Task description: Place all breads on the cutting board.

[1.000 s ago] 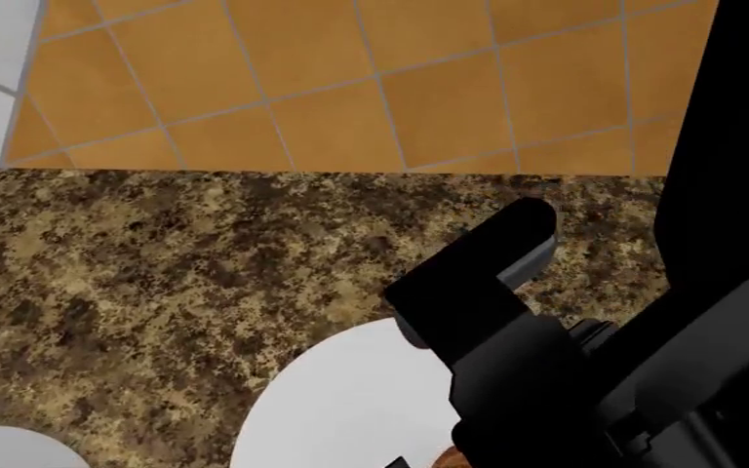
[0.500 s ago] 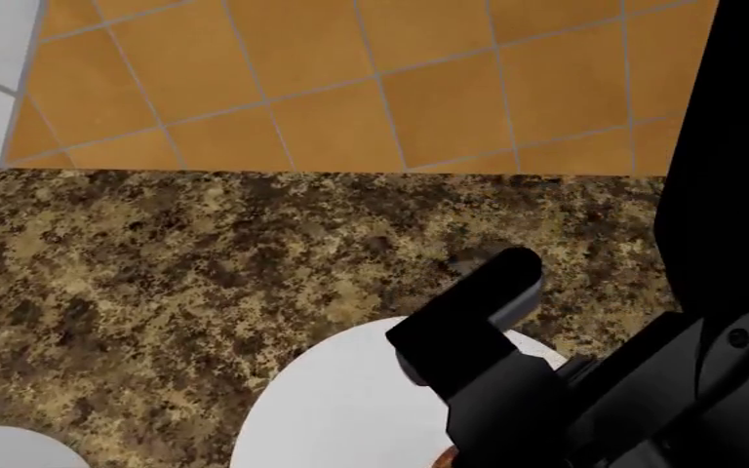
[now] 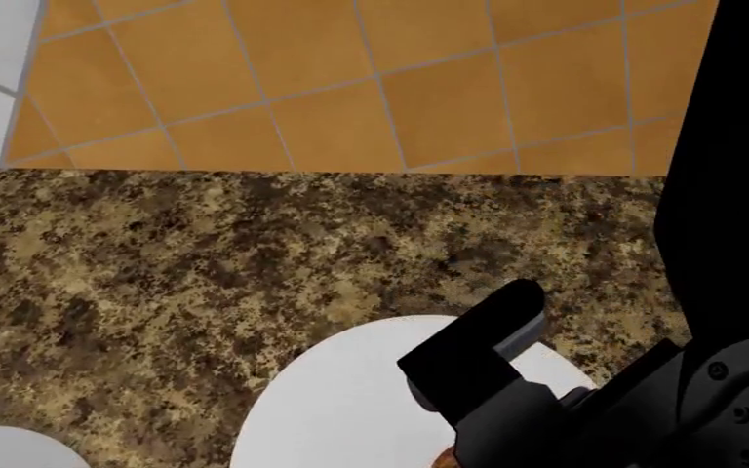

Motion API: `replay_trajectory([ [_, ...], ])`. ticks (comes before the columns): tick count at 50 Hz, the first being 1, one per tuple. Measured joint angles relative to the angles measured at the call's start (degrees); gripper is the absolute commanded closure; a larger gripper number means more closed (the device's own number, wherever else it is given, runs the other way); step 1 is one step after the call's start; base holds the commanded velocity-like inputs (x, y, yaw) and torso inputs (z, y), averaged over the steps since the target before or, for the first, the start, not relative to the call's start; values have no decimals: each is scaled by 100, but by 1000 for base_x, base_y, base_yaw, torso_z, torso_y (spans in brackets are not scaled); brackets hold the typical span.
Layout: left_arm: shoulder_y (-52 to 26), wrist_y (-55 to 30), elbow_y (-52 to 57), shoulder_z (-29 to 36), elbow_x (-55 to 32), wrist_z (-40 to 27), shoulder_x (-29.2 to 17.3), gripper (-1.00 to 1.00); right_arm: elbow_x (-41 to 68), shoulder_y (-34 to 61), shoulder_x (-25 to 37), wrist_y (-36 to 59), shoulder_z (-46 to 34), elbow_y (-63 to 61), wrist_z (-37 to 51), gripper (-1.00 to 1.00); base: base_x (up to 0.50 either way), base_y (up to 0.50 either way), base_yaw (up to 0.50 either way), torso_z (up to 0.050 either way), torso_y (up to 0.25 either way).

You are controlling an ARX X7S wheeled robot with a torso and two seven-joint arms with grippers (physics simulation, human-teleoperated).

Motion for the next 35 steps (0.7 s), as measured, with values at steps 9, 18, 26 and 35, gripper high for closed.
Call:
replay_trajectory([
  [9,19,-4,6,-5,11,0,7,-100,729,388,165,-250,-242,-266,293,100,0,0,0,0,0],
  [18,-68,25,3,74,-26,-54,-49,-100,1765,1271,535,-609,-425,-718,773,100,0,0,0,0,0],
  [26,-238,83,-47,215,-117,-171,-198,-100,2453,1943,1011,-971,-348,-1190,1090,100,0,0,0,0,0],
  [35,-1264,112,-349,1185,-629,-566,-715,-100,2985,2453,1485,-1251,-221,-1616,1283,100,0,0,0,0,0],
])
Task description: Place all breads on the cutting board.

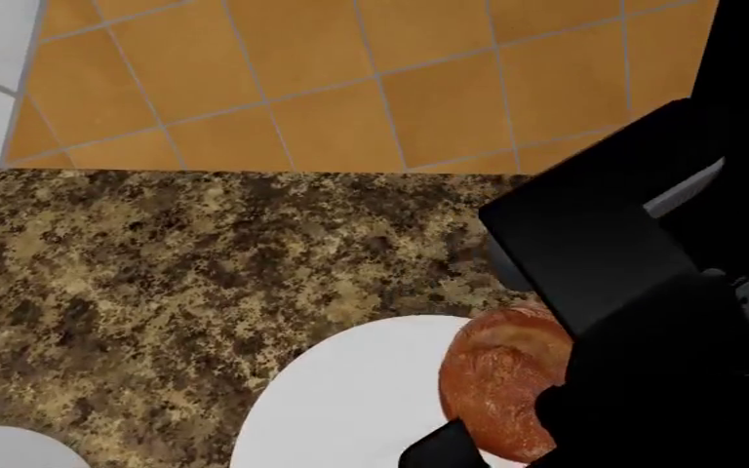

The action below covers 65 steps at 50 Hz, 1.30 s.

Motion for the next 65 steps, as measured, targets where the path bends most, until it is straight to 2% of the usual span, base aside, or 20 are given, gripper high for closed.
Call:
replay_trajectory([
  [17,-3931,-784,-1392,3311,-2430,-637,-972,-100,261,350,408,-70,123,-180,8,100,0,0,0,0,0],
  [31,-6178,-1204,-2190,5679,-4093,-762,-1477,-100,240,414,557,-48,181,-202,-86,100,0,0,0,0,0],
  [42,-6908,-1271,-2322,6660,-4921,-559,-1947,-100,162,390,629,-42,222,-229,-179,100,0,0,0,0,0],
  [54,-7844,-1234,-2172,8134,-5404,-376,-2576,-100,22,271,660,-50,248,-245,-316,100,0,0,0,0,0],
  [65,-8089,-1210,-1918,8813,-5522,-174,-2809,-100,-81,161,709,-89,275,-314,-422,100,0,0,0,0,0],
])
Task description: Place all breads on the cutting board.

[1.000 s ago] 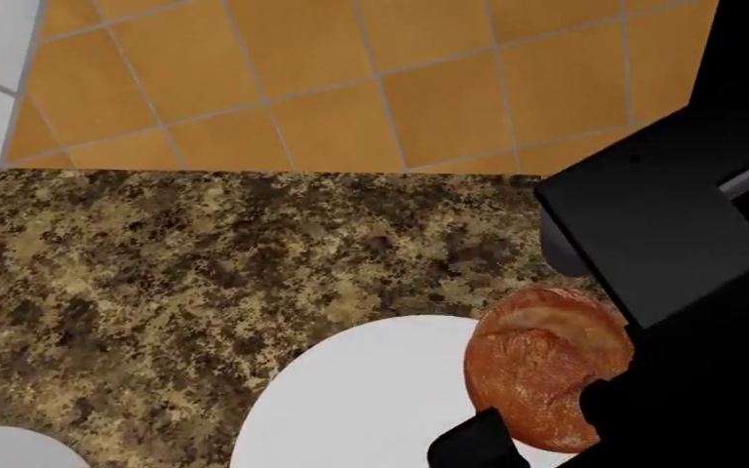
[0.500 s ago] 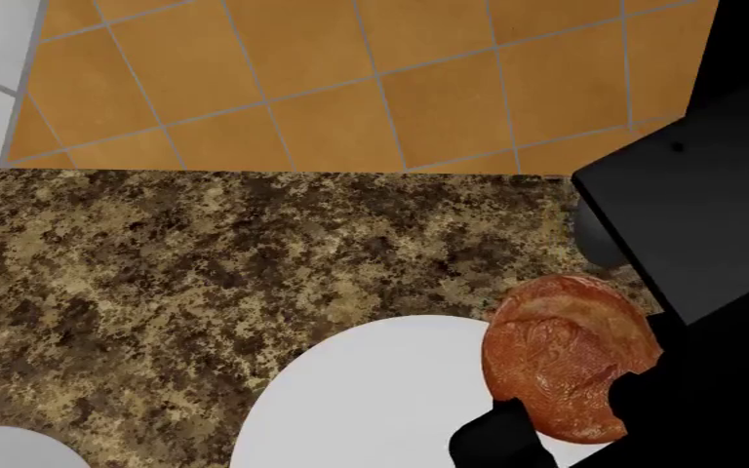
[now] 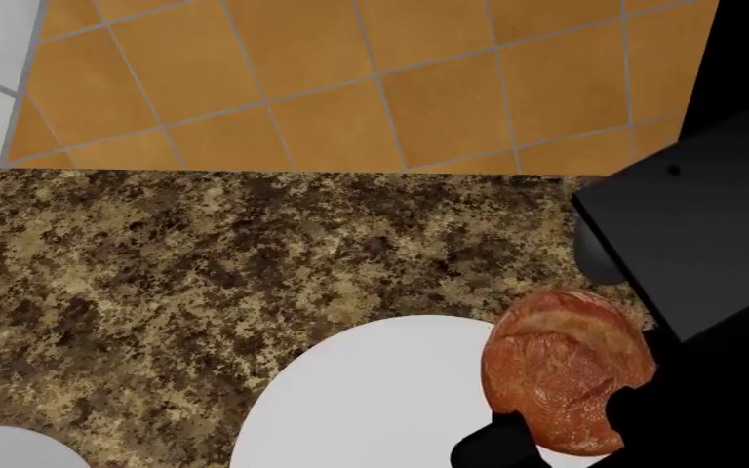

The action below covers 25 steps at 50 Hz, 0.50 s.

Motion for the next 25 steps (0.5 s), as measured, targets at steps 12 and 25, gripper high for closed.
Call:
replay_trajectory([
  [12,298,72,167,249,478,431,153,-100,-97,-98,21,-39,-12,-59,-70,100,0,0,0,0,0],
  [25,704,-350,-11,343,1172,824,711,-100,-201,-182,19,-61,-29,-71,-147,100,0,0,0,0,0],
])
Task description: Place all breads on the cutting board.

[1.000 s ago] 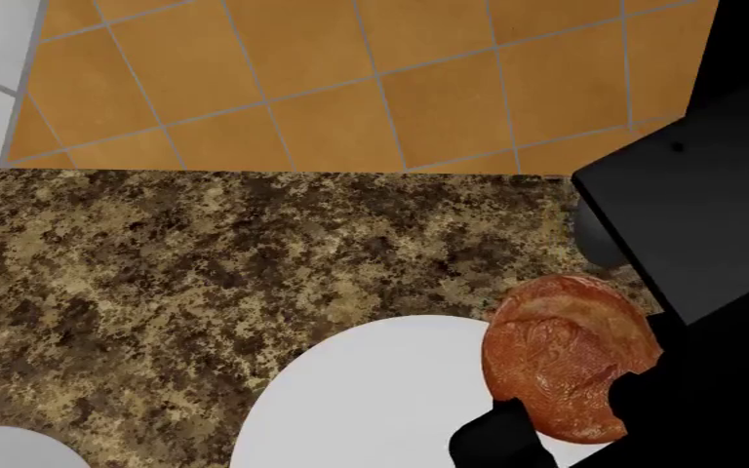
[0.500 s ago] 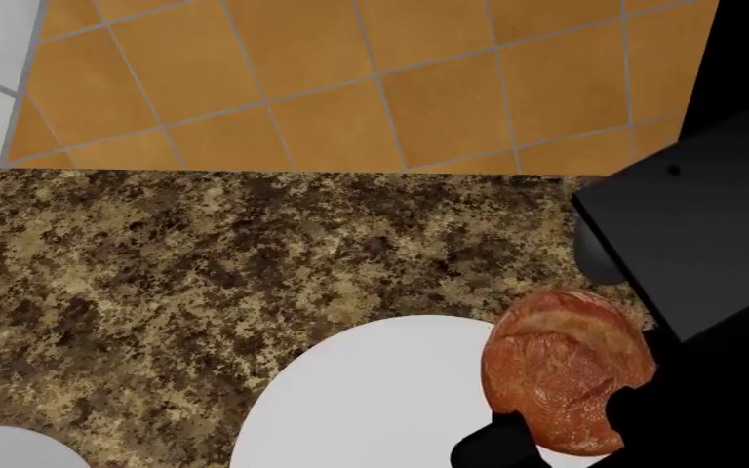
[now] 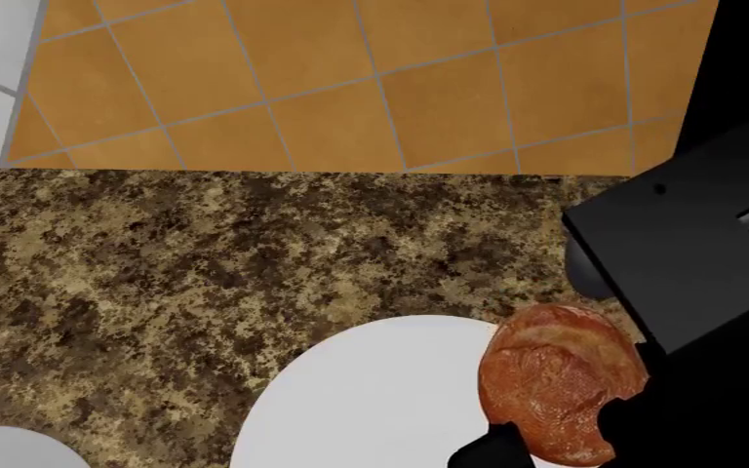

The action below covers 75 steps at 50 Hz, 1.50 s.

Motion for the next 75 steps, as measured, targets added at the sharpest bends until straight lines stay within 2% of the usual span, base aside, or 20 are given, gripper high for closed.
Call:
replay_trajectory([
  [11,362,-429,-231,-228,616,576,565,-100,-14,10,-12,-1,-48,12,-7,100,0,0,0,0,0],
  [18,676,-511,-223,-390,981,938,740,-100,-21,16,-13,-7,-71,7,-14,100,0,0,0,0,0],
  [47,2644,-115,399,-718,3157,2476,538,-100,-138,-52,-115,-36,-191,5,-80,100,0,0,0,0,0],
  [75,3138,-239,239,-662,4030,2821,558,-100,-276,-150,-96,-59,-247,-18,-182,100,0,0,0,0,0],
])
